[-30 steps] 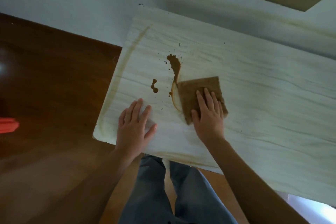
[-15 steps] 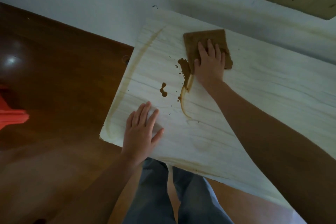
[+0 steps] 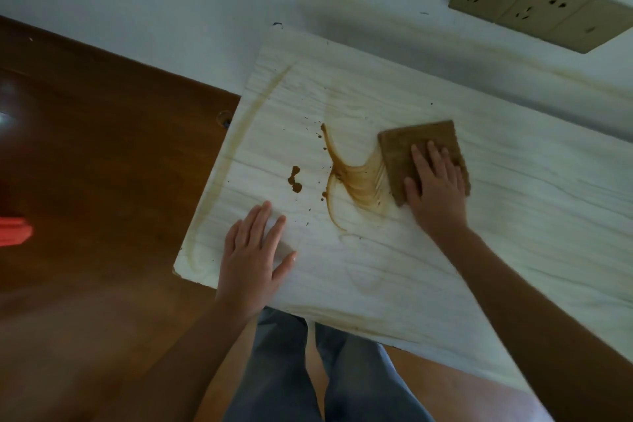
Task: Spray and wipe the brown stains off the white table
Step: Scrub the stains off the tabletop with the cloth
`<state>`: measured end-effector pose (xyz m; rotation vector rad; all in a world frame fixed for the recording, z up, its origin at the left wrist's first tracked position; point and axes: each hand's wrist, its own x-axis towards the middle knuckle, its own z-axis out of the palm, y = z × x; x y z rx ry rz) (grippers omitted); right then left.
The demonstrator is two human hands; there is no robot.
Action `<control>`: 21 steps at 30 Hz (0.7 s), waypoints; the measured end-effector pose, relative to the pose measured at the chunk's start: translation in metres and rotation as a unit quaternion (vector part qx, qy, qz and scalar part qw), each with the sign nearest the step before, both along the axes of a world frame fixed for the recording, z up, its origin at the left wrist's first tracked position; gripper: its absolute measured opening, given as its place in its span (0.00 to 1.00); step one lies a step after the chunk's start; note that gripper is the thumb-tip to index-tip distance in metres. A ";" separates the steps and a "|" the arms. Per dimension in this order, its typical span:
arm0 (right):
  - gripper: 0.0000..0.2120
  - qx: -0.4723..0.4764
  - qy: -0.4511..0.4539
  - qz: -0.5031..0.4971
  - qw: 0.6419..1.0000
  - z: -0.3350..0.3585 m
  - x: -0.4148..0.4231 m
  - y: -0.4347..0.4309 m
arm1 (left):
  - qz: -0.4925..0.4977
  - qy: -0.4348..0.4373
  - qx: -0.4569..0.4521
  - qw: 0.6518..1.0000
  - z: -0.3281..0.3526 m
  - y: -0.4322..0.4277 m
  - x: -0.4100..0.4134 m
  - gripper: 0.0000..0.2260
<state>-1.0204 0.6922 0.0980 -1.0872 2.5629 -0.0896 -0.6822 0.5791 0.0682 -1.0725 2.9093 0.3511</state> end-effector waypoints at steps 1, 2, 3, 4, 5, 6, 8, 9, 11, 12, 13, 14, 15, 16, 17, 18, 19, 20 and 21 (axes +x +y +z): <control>0.28 0.000 0.003 -0.013 1.000 -0.001 -0.020 -0.017 | 0.001 0.001 0.000 1.000 0.000 0.000 0.000 0.30; 0.29 -0.003 0.005 -0.026 1.000 -0.002 -0.039 -0.036 | 0.000 0.002 0.001 1.000 -0.001 0.000 0.000 0.30; 0.29 -0.005 0.005 -0.035 0.999 -0.003 -0.056 -0.056 | 0.000 0.002 0.001 1.000 -0.002 0.000 0.000 0.30; 0.29 -0.005 0.003 -0.044 0.999 -0.003 -0.069 -0.074 | -0.001 0.002 0.000 1.000 -0.003 0.000 0.000 0.30; 0.29 -0.005 0.001 -0.053 0.999 -0.004 -0.078 -0.090 | -0.002 0.003 0.000 1.000 -0.004 0.000 0.000 0.30; 0.29 -0.006 0.000 -0.063 0.998 -0.005 -0.081 -0.102 | -0.003 0.005 -0.001 1.000 -0.005 0.001 0.001 0.30; 0.28 -0.015 0.007 -0.074 0.997 -0.009 -0.073 -0.114 | -0.003 0.012 -0.005 1.000 -0.009 0.001 0.002 0.30; 0.28 -0.022 0.008 -0.070 0.997 -0.009 -0.066 -0.113 | -0.003 0.013 -0.006 1.000 -0.010 0.001 0.002 0.30; 0.28 -0.034 0.003 -0.035 0.999 -0.008 -0.045 -0.101 | -0.001 0.014 -0.006 1.000 -0.012 0.001 0.001 0.30; 0.28 -0.038 -0.002 -0.009 0.999 -0.007 -0.031 -0.090 | -0.001 0.014 -0.007 1.000 -0.012 0.001 0.001 0.30; 0.28 -0.044 -0.007 0.015 0.999 -0.006 -0.016 -0.077 | 0.000 0.013 -0.008 1.000 -0.011 0.001 0.001 0.30; 0.29 -0.051 -0.013 0.031 0.998 -0.005 0.002 -0.061 | 0.000 0.013 -0.010 1.000 -0.010 0.002 0.000 0.30; 0.29 -0.060 -0.019 0.043 0.997 -0.004 0.021 -0.043 | 0.000 0.014 -0.011 1.000 -0.009 0.002 0.000 0.30; 0.29 -0.065 -0.025 0.051 0.996 -0.004 0.041 -0.023 | 0.000 0.015 -0.012 1.000 -0.007 0.003 0.000 0.30; 0.29 -0.067 -0.029 0.055 0.996 -0.003 0.061 -0.002 | -0.001 0.015 -0.013 1.000 -0.006 0.003 -0.001 0.30; 0.29 -0.062 -0.032 0.058 0.996 -0.003 0.079 0.018 | -0.002 0.014 -0.014 1.000 -0.004 0.003 -0.001 0.30; 0.29 -0.053 -0.034 0.061 0.996 -0.002 0.093 0.036 | -0.002 0.011 -0.013 1.000 -0.003 0.004 -0.002 0.30; 0.29 -0.043 -0.036 0.062 0.996 -0.003 0.102 0.051 | -0.002 0.006 -0.011 1.000 -0.002 0.003 -0.002 0.30; 0.29 -0.034 -0.036 0.065 0.997 -0.003 0.105 0.060 | -0.003 0.001 -0.008 1.000 -0.001 0.003 -0.002 0.30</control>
